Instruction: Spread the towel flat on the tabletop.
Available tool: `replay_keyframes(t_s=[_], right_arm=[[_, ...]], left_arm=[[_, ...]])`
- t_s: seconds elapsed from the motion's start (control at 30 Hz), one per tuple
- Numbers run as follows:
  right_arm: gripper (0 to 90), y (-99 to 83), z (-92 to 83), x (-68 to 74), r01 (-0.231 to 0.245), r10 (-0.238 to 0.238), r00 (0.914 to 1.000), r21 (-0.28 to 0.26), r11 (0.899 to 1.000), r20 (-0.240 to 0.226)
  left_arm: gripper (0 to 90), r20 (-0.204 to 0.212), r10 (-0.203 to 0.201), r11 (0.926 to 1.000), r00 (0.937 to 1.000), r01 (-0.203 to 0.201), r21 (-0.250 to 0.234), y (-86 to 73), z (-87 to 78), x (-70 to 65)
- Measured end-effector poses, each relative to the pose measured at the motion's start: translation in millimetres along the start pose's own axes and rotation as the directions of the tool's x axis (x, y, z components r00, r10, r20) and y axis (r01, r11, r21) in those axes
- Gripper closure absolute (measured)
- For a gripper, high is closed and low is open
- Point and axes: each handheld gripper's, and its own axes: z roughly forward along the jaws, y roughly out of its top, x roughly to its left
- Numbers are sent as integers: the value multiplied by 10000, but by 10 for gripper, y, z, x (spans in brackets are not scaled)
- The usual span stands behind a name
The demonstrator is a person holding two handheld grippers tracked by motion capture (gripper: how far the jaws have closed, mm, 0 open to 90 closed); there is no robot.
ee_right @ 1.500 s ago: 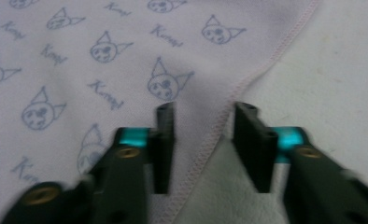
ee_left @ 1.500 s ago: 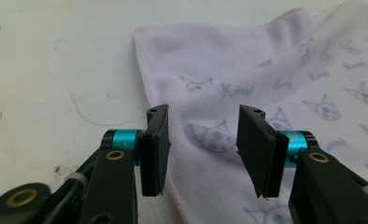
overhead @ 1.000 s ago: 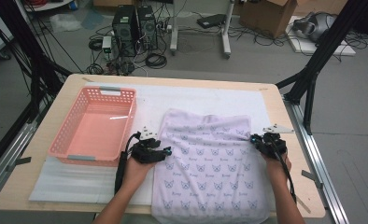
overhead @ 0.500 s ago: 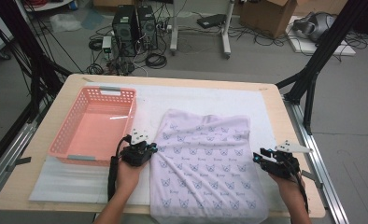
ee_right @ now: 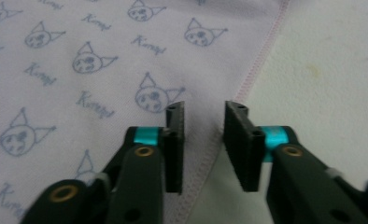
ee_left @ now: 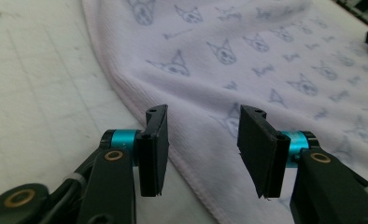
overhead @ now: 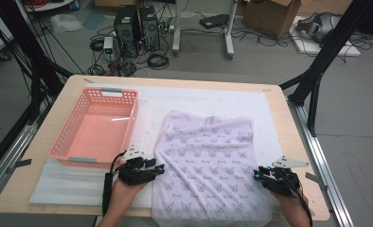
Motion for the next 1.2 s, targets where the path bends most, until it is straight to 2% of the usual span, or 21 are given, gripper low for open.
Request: replay_keyframes(t_s=[0.07, 0.1, 0.13, 0.17, 0.3, 0.37, 0.43, 0.53, 0.6, 0.63, 0.67, 0.7, 0.77, 0.8, 0.87, 1.0, 1.07, 1.1, 1.13, 1.17, 1.2], right_arm=[[843, -16, -20, -19, -213, 214, 9996, 27, 9998, -178], [853, -28, -27, -26, -367, 367, 9989, 13, 9993, -298], [859, -35, -35, -24, -382, 383, 9987, 20, 9993, -341], [862, -43, -49, -23, -335, 336, 9986, 34, 9994, -399], [867, -102, -143, -31, -349, 360, 9981, 225, 9991, -500], [869, -162, -220, -43, -439, 453, 9977, 286, 9986, -510], [869, -218, -286, -49, -540, 560, 9964, 321, 9980, -639], [868, -276, -368, -21, -424, 463, 9965, 561, 9975, -701], [867, -293, -411, 2, -419, 468, 9966, 723, 9965, -682], [857, -294, -424, 8, -412, 461, 9967, 723, 9965, -673], [814, -283, -445, 8, -480, 522, 9962, 598, 9971, -694], [724, -265, -451, -2, -579, 599, 9962, 327, 9978, -625], [628, -206, -439, -34, -935, 926, 9951, -254, 9953, -340], [607, -188, -428, -37, -1045, 1035, 9941, -330, 9940, -310], [598, -90, -304, -64, -1117, 1118, 9937, -631, 9917, -13], [595, 55, -39, -77, -991, 1010, 9940, -441, 9941, 425], [659, 108, 97, -85, -856, 863, 9945, -145, 9962, 590], [784, 117, 104, -81, -706, 717, 9944, -162, 9974, 780], [862, 128, 92, -92, -409, 400, 9945, 73, 9991, 966], [881, 131, 72, -122, -353, 335, 9957, 190, 9992, 868], [886, 123, 46, -161, -525, 504, 9958, 261, 9983, 763]], left_arm=[[604, 284, -30, 9997, 9996, 23, 238, -25, 17, -54], [633, 180, 300, 9987, 9994, -307, 408, -29, 22, -100], [812, 124, 652, 9959, 9978, -658, 627, -34, 31, -143], [868, -45, 911, 9937, 9958, -906, 664, -36, 28, -171], [886, -189, 756, 9951, 9970, -742, 659, -71, -53, -163], [886, -76, 600, 9960, 9982, -593, 672, -112, -119, -156], [886, 9, 609, 9958, 9981, -608, 680, -150, -167, -176], [885, 293, 660, 9946, 9974, -681, 786, -209, -225, -232], [866, 406, 744, 9944, 9964, -772, 719, -231, -242, -261], [827, 389, 861, 9943, 9955, -883, 589, -225, -244, -260], [740, 350, 840, 9952, 9959, -856, 483, -210, -243, -243], [664, 314, 760, 9966, 9966, -770, 300, -197, -237, -230], [589, 279, 702, 9975, 9971, -701, -29, -167, -222, -193], [562, 199, 613, 9979, 9979, -608, -233, -139, -199, -171], [525, 105, 591, 9973, 9982, -586, -437, -102, -161, -151], [499, 13, 630, 9959, 9980, -628, -656, -26, -93, -103], [493, -15, 547, 9954, 9985, -547, -792, 14, -68, -76], [492, -22, 498, 9952, 9988, -498, -840, 33, -59, -60], [491, -27, 469, 9950, 9989, -470, -878, 51, -48, -42], [489, -77, 448, 9950, 9990, -453, -891, 65, -35, -25], [488, -84, 445, 9952, 9990, -451, -872, 84, -15, -3]])
